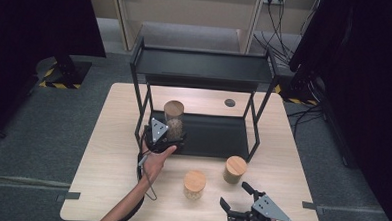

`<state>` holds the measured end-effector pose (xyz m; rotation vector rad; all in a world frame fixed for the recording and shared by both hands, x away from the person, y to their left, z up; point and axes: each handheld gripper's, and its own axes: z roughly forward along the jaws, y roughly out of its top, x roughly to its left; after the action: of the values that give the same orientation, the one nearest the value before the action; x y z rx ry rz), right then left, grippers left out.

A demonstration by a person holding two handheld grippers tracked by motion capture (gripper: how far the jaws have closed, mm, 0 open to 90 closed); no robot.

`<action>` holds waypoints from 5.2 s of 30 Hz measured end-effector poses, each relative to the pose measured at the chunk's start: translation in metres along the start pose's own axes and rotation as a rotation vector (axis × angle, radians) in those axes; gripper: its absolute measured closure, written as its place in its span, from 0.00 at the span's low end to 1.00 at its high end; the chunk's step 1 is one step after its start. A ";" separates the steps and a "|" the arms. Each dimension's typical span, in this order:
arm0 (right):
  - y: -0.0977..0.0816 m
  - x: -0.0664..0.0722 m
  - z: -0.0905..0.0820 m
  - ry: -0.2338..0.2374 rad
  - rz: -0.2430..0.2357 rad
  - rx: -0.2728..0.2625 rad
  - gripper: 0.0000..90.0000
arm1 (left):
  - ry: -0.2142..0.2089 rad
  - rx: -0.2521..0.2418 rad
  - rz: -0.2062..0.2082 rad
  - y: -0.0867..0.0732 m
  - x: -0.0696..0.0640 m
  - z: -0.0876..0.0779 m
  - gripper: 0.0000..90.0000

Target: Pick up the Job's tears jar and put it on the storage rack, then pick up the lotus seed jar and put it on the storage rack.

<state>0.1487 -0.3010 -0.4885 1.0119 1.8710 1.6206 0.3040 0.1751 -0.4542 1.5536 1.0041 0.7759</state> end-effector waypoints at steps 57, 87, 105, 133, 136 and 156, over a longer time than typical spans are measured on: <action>0.000 0.002 0.001 -0.003 0.000 0.003 0.05 | -0.202 -0.072 0.022 -0.044 -0.005 -0.124 0.01; 0.000 0.002 0.000 -0.004 -0.003 0.000 0.05 | -0.257 -0.107 0.021 -0.067 -0.013 -0.147 0.01; 0.001 0.003 0.002 0.009 -0.009 0.000 0.05 | -0.253 -0.093 0.016 -0.073 -0.011 -0.146 0.01; 0.009 0.013 0.042 0.114 -0.060 0.054 0.05 | -0.254 -0.086 0.002 -0.077 -0.007 -0.144 0.01; 0.010 0.014 0.047 0.124 -0.066 0.061 0.05 | -0.251 -0.083 -0.003 -0.078 -0.006 -0.144 0.01; 0.020 0.029 0.081 0.147 -0.100 0.102 0.11 | -0.254 -0.084 0.000 -0.080 -0.003 -0.143 0.01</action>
<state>0.1964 -0.2267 -0.4818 0.8446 2.0855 1.5938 0.1613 0.2385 -0.5023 1.5349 0.7762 0.5950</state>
